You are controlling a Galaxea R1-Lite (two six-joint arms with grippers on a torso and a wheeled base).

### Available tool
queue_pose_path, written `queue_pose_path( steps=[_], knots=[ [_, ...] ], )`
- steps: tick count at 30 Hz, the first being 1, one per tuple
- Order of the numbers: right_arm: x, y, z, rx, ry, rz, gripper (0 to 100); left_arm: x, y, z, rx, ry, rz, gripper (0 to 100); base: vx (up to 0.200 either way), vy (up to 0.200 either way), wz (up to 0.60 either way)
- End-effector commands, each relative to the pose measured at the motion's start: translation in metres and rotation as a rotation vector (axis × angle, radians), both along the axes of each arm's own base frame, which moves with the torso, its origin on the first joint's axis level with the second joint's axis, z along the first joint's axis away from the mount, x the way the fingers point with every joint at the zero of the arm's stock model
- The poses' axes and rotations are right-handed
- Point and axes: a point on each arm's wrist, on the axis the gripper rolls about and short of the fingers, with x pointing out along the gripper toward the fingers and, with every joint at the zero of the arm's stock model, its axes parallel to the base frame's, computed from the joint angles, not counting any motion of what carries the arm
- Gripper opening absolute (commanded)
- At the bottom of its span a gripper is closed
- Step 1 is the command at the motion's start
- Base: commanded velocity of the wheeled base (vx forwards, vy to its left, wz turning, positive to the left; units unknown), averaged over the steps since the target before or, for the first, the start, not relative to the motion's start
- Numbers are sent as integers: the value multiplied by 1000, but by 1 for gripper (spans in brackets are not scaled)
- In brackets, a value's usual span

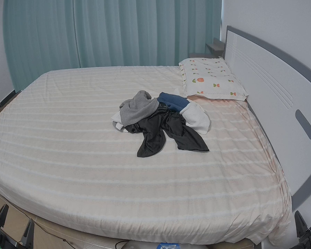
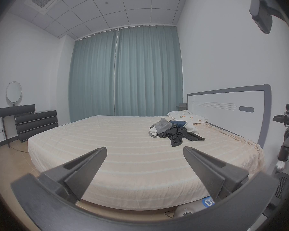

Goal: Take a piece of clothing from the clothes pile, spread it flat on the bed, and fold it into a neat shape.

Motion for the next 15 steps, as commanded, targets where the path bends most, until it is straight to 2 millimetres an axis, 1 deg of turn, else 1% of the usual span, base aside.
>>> queue_pose_path(
  steps=[1,2,3,4,6,7,9,10,11,12,15],
  knots=[
    [-5,1,18,4,-70,38,100,0,0,-5,0,4,1,100,0,0,0],
    [-11,2,56,39,-127,78,100,0,0,-5,0,4,1,100,0,0,0],
    [-8,3,68,43,-105,94,100,0,0,-5,0,4,1,100,0,0,0],
    [-3,4,73,13,-75,101,100,0,0,-5,1,3,1,100,0,0,0],
    [8,4,78,-81,-21,122,100,0,0,-5,0,4,1,100,0,0,0],
    [19,4,78,-101,48,139,100,0,0,-5,0,4,1,100,0,0,0],
    [34,3,75,-71,145,146,100,0,0,-5,0,4,1,100,0,0,0],
    [48,3,72,-32,238,152,100,0,0,-5,0,4,1,100,0,0,0],
    [56,3,71,-12,279,155,100,0,0,-5,0,4,1,100,0,0,0],
    [69,3,71,20,335,159,100,0,0,-5,0,4,1,100,0,0,0],
    [104,5,72,73,415,187,100,0,0,-5,0,4,1,100,0,0,0]
  ],
)
